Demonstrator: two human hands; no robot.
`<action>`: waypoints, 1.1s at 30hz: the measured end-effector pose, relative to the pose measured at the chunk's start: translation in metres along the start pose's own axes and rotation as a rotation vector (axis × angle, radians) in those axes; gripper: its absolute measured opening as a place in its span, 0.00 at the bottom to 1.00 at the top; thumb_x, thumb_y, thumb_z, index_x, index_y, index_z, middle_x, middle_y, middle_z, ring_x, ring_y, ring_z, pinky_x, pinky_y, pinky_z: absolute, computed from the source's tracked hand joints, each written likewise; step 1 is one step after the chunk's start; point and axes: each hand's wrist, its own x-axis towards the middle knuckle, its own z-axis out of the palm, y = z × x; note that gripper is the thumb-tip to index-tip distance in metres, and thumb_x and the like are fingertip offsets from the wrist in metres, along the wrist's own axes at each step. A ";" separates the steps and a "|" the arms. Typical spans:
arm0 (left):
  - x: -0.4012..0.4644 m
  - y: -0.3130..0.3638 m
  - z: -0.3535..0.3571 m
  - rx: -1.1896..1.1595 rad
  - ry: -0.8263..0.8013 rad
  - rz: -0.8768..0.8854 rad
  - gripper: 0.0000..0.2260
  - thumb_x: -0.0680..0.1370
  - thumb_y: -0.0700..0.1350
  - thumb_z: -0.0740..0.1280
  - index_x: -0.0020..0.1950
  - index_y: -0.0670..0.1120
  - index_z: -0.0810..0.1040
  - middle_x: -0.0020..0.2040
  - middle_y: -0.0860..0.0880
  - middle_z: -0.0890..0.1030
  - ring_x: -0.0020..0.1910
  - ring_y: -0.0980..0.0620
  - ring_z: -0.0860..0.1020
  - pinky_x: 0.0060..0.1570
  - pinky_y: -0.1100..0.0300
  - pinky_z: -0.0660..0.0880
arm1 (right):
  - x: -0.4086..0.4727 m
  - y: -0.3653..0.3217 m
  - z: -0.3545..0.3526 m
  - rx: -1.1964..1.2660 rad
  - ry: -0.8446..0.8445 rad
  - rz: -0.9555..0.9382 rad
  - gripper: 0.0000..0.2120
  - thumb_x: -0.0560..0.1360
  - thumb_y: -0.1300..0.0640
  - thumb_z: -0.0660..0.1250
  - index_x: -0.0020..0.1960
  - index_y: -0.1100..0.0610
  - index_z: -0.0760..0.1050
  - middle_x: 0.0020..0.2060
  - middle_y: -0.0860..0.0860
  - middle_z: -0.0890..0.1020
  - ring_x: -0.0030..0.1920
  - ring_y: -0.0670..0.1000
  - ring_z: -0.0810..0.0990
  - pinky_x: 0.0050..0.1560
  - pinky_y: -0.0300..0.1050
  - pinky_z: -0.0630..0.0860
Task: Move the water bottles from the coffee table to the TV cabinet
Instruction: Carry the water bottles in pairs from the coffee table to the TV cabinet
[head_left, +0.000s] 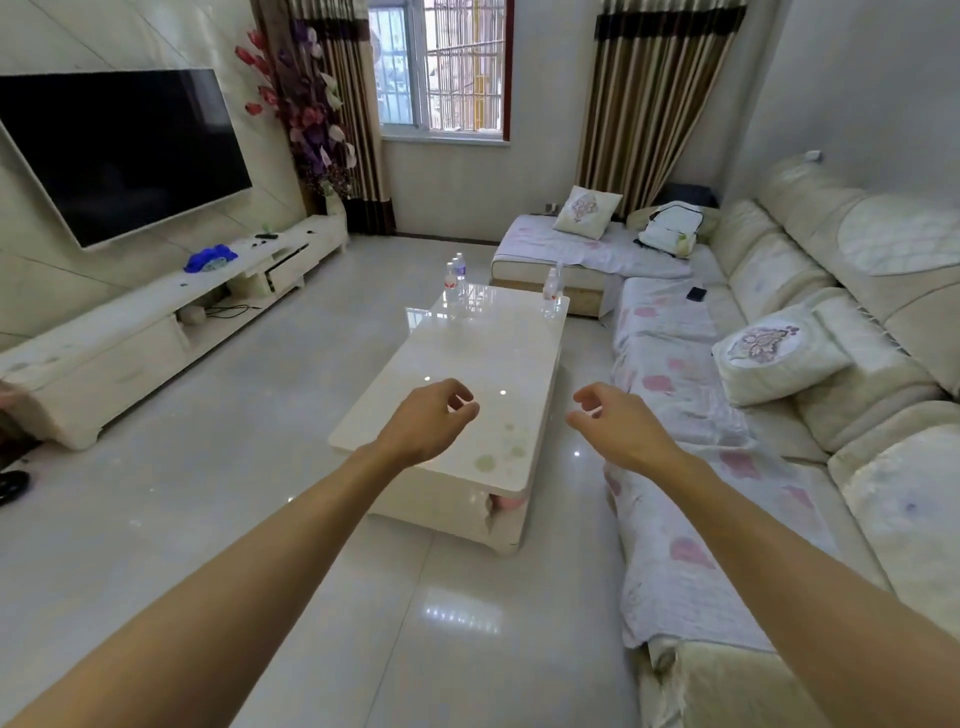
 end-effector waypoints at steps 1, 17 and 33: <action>0.025 0.002 0.001 -0.006 0.007 -0.006 0.15 0.79 0.53 0.62 0.60 0.48 0.78 0.57 0.49 0.82 0.51 0.50 0.79 0.51 0.56 0.75 | 0.026 0.003 -0.006 0.006 0.006 -0.004 0.21 0.74 0.46 0.65 0.64 0.52 0.73 0.58 0.49 0.79 0.53 0.49 0.77 0.55 0.47 0.76; 0.448 -0.037 0.090 -0.095 -0.075 -0.114 0.15 0.78 0.51 0.64 0.62 0.45 0.77 0.58 0.46 0.81 0.52 0.48 0.79 0.52 0.56 0.76 | 0.451 0.106 -0.016 -0.072 -0.080 0.029 0.20 0.74 0.48 0.65 0.64 0.54 0.73 0.58 0.51 0.80 0.50 0.48 0.76 0.49 0.43 0.71; 0.850 0.014 0.199 -0.101 -0.044 -0.284 0.14 0.78 0.49 0.65 0.61 0.44 0.77 0.55 0.45 0.81 0.48 0.50 0.77 0.47 0.59 0.73 | 0.846 0.241 -0.093 -0.094 -0.221 0.055 0.22 0.75 0.51 0.64 0.66 0.57 0.72 0.61 0.54 0.78 0.58 0.54 0.77 0.58 0.50 0.75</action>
